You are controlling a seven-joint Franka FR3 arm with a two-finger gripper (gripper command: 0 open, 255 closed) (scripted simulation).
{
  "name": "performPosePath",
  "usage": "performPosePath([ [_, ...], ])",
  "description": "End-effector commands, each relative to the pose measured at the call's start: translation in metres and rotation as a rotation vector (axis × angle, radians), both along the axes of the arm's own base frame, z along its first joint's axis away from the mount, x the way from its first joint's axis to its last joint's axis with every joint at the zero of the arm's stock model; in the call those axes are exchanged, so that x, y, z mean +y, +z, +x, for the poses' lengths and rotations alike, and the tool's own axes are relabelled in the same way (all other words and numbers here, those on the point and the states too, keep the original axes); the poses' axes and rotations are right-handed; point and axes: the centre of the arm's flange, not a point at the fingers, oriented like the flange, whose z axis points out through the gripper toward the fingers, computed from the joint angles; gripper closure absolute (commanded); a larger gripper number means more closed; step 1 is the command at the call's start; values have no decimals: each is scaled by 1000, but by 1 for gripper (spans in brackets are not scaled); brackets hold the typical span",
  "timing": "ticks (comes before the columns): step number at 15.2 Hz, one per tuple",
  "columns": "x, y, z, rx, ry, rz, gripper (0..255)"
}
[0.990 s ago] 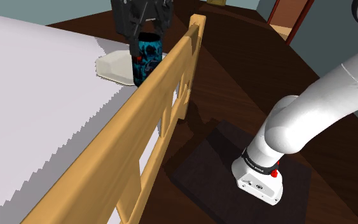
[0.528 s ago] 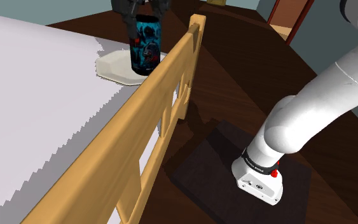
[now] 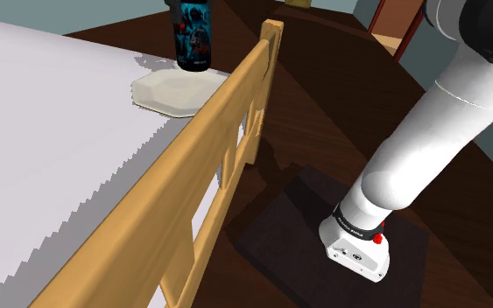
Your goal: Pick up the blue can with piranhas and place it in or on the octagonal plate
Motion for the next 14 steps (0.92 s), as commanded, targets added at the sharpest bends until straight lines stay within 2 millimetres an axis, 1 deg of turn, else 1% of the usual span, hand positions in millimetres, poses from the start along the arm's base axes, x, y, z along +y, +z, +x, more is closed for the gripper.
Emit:
performPosePath([
  [1, -13, 3, 22, -1, 1, 0, 255],
  [4, -33, 9, 56, -1, 1, 0, 255],
  [5, -44, 12, 73, -1, 1, 0, 255],
  [14, -44, -35, 73, -1, 1, 0, 255],
])
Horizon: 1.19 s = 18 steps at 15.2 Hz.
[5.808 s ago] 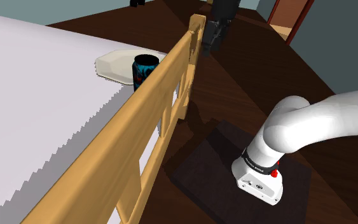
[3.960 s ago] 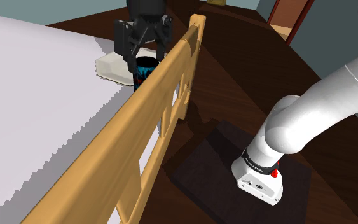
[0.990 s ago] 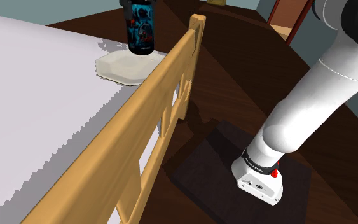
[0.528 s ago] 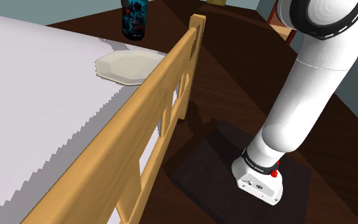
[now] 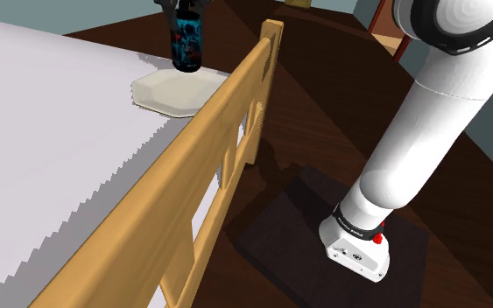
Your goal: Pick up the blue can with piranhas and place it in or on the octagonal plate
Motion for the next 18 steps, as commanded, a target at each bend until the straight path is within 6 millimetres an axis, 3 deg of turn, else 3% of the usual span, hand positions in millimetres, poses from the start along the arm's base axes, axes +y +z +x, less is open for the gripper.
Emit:
performPosePath([
  [1, -1, -11, 0, -1, 0, 0, 255],
  [10, -1, -60, 0, -1, 0, 0, 255],
  [18, -1, -60, 0, -1, 0, 0, 255],
])
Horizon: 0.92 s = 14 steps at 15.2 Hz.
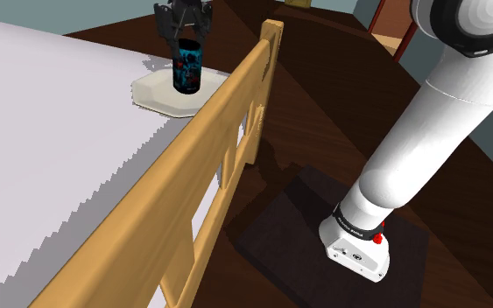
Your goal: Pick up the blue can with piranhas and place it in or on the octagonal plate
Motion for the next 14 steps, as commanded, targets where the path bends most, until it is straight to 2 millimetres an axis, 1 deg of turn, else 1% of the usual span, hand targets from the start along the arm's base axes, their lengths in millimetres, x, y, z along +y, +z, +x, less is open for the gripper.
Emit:
performPosePath([
  [1, 0, -2, 0, 4, 0, -1, 0],
  [6, 0, -1, 0, 4, 0, -1, 0],
  [9, 0, 38, 0, 4, 0, -1, 0],
  [10, 0, 49, 0, 4, 0, -1, 0],
  [14, 0, 49, 0, 4, 0, -1, 0],
])
